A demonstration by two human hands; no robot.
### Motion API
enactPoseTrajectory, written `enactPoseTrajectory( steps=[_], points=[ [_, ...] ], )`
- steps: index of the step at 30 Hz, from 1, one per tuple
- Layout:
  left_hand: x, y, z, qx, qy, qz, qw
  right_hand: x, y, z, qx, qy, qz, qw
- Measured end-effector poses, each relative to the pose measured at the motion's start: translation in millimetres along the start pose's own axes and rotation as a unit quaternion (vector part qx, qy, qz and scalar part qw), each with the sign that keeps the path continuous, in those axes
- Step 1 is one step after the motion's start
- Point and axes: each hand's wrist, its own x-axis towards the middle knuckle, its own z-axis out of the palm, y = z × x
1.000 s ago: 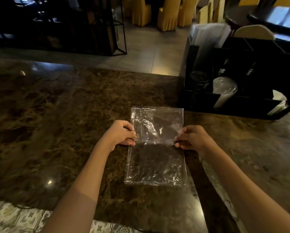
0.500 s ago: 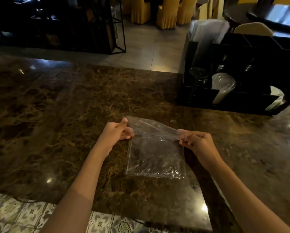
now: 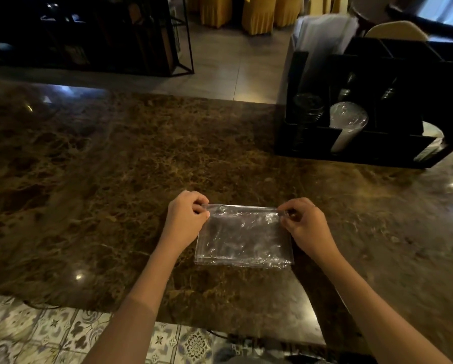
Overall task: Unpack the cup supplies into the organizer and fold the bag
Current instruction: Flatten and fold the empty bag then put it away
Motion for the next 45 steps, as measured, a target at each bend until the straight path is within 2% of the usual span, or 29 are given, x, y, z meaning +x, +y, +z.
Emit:
enactPoseTrajectory(
  steps=[3,5,7,9,12,18,21,24,26,29,32,34,36,39,42,45],
  points=[
    [-9,5,7,0.102,0.032,0.033,0.994,-9,-7,4,-0.105,-0.016,-0.040,0.993],
    [-19,12,19,0.198,0.051,0.095,0.974,-17,-14,9,-0.191,-0.006,-0.068,0.979],
    [-31,20,34,0.235,0.018,0.173,0.956,-24,-24,18,-0.260,0.005,-0.103,0.960],
    [-41,21,47,0.239,-0.044,0.219,0.945,-30,-33,31,-0.283,-0.023,-0.148,0.947],
    [-49,12,55,0.286,-0.110,0.207,0.929,-40,-35,51,-0.305,-0.105,-0.157,0.933],
    [-55,-1,49,0.337,-0.055,0.181,0.922,-50,-13,53,-0.330,-0.099,-0.094,0.934],
    [-57,-3,47,0.342,-0.068,0.161,0.923,-52,-9,49,-0.331,-0.123,-0.079,0.932],
    [-53,-3,42,0.299,-0.060,0.150,0.941,-44,-8,34,-0.295,-0.139,-0.074,0.942],
    [-43,-3,33,0.260,-0.030,0.149,0.954,-31,-9,18,-0.267,-0.111,-0.095,0.953],
    [-20,-6,21,0.224,-0.005,0.132,0.966,-8,-10,4,-0.285,-0.083,-0.124,0.947],
    [9,-3,11,0.173,-0.055,0.056,0.982,19,-12,-1,-0.274,-0.112,-0.046,0.954],
    [27,0,4,0.171,-0.107,0.010,0.979,38,-15,-6,-0.241,-0.173,0.010,0.955],
    [41,2,-2,0.169,-0.153,-0.028,0.973,52,-17,-11,-0.240,-0.229,0.027,0.943],
    [51,5,-10,0.176,-0.211,-0.041,0.961,60,-19,-12,-0.231,-0.248,0.037,0.940],
    [50,2,-17,0.136,-0.219,0.000,0.966,57,-15,-15,-0.109,-0.215,0.069,0.968],
    [38,-2,-22,0.005,-0.167,-0.012,0.986,45,-12,-24,0.067,-0.135,0.121,0.981]
  ],
)
